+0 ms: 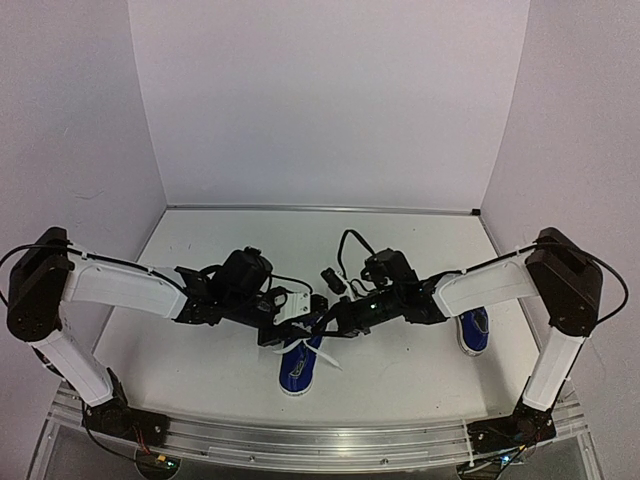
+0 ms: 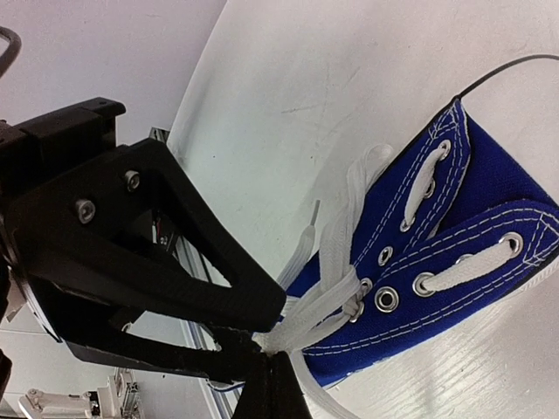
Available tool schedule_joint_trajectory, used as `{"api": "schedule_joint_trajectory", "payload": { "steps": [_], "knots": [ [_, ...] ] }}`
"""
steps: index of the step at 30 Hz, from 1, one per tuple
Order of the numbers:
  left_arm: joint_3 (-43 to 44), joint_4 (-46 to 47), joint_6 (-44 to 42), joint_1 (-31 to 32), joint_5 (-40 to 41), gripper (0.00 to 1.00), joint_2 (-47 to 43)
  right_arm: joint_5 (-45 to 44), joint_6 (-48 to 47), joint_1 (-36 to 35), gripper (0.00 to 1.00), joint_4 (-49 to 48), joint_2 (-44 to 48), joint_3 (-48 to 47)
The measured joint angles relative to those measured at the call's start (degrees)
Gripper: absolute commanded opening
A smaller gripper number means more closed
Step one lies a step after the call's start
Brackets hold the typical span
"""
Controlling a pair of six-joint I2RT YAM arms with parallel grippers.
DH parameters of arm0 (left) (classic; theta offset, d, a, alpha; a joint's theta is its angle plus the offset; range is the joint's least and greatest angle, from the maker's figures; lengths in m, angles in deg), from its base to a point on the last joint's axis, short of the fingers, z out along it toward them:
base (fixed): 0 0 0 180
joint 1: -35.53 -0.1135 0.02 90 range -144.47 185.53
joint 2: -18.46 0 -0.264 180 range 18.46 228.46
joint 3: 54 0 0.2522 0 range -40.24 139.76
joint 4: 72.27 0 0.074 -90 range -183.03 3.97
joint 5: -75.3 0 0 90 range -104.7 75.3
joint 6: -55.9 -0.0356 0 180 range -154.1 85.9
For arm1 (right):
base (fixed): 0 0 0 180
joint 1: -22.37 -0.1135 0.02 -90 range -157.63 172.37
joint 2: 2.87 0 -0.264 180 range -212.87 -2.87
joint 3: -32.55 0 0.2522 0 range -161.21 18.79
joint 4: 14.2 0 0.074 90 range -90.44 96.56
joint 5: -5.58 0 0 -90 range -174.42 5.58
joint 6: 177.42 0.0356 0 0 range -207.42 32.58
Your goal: Tie the shoes
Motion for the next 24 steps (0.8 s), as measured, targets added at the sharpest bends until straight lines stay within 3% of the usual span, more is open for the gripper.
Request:
{"api": "schedule_joint_trajectory", "payload": {
  "steps": [7,24],
  "knots": [
    [0.25,-0.05,-0.76,0.0,-0.54,0.0,0.59,-0.4,-0.32,0.0,0.0,0.85,-0.01,0.0],
    [-1.21,0.08,-0.39,-0.29,1.46,0.0,-0.69,-1.29,-1.33,0.0,0.0,1.03,-0.01,0.0]
  ]
}}
